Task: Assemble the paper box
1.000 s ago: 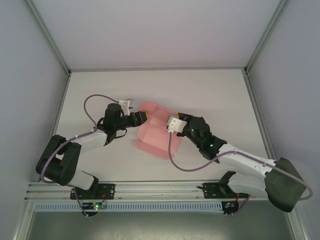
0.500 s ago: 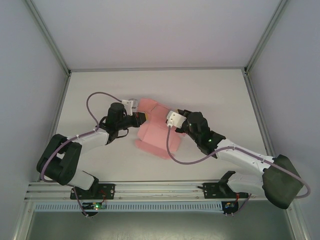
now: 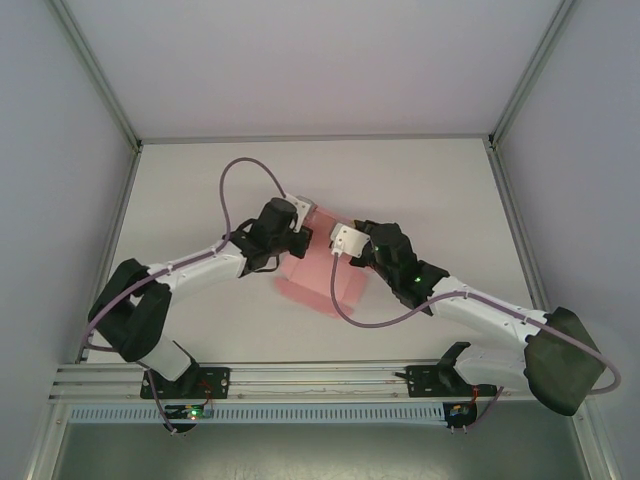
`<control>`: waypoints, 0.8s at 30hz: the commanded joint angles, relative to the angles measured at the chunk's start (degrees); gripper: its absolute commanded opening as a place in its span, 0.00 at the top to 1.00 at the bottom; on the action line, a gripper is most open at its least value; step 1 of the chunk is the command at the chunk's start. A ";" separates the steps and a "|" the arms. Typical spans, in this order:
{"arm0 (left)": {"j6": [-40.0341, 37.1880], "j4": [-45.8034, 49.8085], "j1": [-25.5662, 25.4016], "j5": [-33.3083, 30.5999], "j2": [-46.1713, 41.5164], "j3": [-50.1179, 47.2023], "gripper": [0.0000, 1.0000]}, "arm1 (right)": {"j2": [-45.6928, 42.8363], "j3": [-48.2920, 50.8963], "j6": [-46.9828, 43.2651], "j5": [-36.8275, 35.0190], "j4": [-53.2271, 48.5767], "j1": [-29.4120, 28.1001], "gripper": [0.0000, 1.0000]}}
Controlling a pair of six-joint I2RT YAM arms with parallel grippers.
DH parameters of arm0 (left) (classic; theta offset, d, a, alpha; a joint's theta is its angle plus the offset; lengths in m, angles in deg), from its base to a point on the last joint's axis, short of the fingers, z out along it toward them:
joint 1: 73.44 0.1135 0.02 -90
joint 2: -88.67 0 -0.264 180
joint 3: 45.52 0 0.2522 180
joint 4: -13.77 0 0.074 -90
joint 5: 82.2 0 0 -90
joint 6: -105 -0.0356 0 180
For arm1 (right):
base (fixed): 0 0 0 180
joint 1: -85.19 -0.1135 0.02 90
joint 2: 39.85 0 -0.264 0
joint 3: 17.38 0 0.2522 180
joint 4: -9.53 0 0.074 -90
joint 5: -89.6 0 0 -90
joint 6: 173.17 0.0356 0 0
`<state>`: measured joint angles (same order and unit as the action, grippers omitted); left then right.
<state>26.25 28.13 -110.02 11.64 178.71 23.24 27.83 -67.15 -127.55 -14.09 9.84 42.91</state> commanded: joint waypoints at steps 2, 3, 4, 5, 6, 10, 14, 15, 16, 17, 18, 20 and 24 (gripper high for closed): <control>-4.61 0.89 -4.80 2.14 2.77 7.24 1.00 | 1.98 0.23 -3.11 6.12 1.78 -2.63 1.00; -4.93 1.39 -5.23 2.32 3.28 7.95 1.00 | 2.46 0.24 -3.66 5.39 2.16 -2.89 1.00; -5.09 1.42 -5.74 2.27 3.74 8.42 1.00 | 3.08 0.21 -4.31 4.42 2.84 -3.20 1.00; -5.16 1.13 -6.21 2.51 3.99 8.49 1.00 | 3.86 0.31 -5.20 3.09 3.74 -3.62 1.00; -5.36 0.56 -6.55 2.97 4.17 8.46 1.00 | 4.56 0.46 -5.93 1.62 4.85 -4.02 1.00; -4.00 -0.71 -6.93 2.19 4.58 7.94 1.00 | 7.46 0.93 -8.72 -2.49 8.12 -5.15 1.00; -3.35 0.26 -6.83 -1.41 4.29 7.13 1.00 | 7.67 1.23 -10.01 -4.09 8.78 -5.07 1.00; -3.17 0.49 -6.79 -2.16 3.94 6.72 1.00 | 7.19 1.38 -10.19 -4.16 8.70 -5.00 1.00; -2.94 0.60 -6.71 -2.79 3.44 6.12 1.00 | 6.67 1.66 -10.38 -4.09 8.62 -4.79 1.00; -2.78 0.60 -6.51 -3.25 2.85 5.54 1.00 | 6.14 1.96 -10.59 -4.00 8.48 -4.53 1.00; -2.62 0.63 -6.42 -3.78 2.32 4.82 0.98 | 5.61 2.26 -10.55 -3.82 8.27 -4.18 1.00; -2.28 1.19 -6.00 -4.08 0.88 3.43 0.88 | 4.60 3.03 -10.51 -3.56 7.93 -3.48 1.00; -1.55 3.53 -4.37 -7.35 -2.86 0.74 0.64 | 4.03 4.19 -11.64 -3.97 8.81 -2.74 1.00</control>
<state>23.73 34.41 -114.33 6.00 180.13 25.06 32.60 -64.05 -138.15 -20.28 17.05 39.69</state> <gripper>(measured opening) 0.332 0.050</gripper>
